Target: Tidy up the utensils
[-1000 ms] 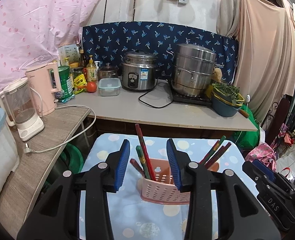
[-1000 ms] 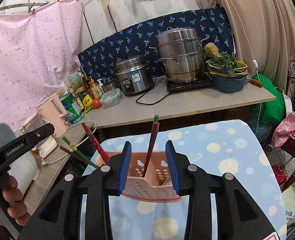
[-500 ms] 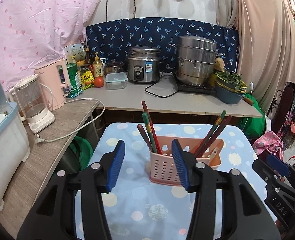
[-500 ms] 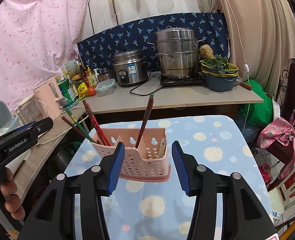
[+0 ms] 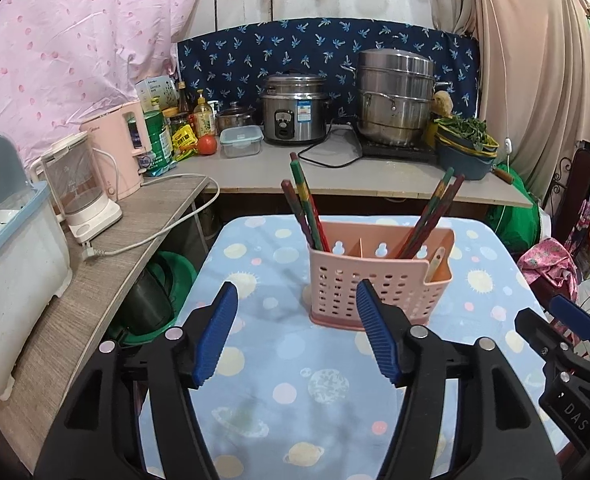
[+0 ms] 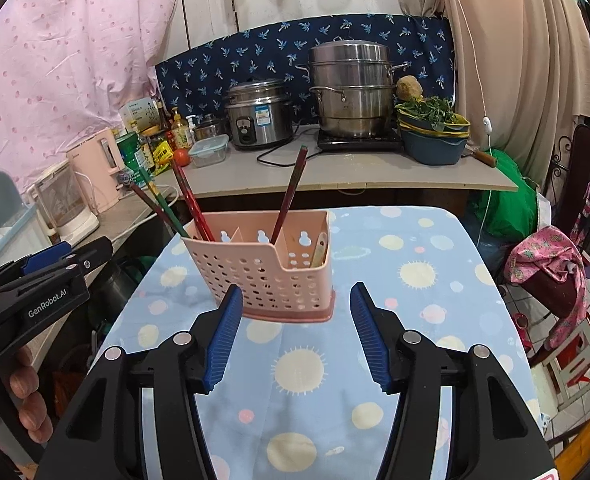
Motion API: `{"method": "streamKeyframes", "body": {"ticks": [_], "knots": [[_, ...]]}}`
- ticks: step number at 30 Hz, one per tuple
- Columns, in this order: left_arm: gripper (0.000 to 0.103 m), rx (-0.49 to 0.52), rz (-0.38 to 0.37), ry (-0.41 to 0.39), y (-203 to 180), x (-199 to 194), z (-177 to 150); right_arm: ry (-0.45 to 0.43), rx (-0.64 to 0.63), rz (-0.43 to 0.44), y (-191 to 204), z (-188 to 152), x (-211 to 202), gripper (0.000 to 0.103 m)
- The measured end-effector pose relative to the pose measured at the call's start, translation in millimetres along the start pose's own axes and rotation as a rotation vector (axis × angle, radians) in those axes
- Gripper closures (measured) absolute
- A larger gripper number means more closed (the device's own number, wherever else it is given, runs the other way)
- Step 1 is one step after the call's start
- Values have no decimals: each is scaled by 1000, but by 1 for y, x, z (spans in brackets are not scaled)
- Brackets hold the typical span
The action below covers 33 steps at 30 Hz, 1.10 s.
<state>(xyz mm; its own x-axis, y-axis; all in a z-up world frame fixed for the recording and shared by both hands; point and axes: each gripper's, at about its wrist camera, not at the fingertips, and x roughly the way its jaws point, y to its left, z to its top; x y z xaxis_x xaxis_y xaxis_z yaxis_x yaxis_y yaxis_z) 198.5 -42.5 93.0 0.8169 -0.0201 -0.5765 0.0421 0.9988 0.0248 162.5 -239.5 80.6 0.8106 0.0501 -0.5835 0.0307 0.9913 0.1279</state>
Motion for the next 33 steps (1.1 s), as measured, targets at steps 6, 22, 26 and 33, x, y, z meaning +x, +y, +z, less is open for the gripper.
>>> {"method": "streamKeyframes", "body": {"ticks": [6,22,26,33], "knots": [[32,-2,11,16,1,-1,-14,14,-12,-21,1,-10,-1,41],[15,10,36,71,1,6,-40,54,-14,-54,-1,-30,4,19],[10,9,36,91,2,11,-42,68,-8,-60,-2,-34,7,18],[10,5,67,115,2,16,-49,88,-12,-65,-3,-42,10,7]]}}
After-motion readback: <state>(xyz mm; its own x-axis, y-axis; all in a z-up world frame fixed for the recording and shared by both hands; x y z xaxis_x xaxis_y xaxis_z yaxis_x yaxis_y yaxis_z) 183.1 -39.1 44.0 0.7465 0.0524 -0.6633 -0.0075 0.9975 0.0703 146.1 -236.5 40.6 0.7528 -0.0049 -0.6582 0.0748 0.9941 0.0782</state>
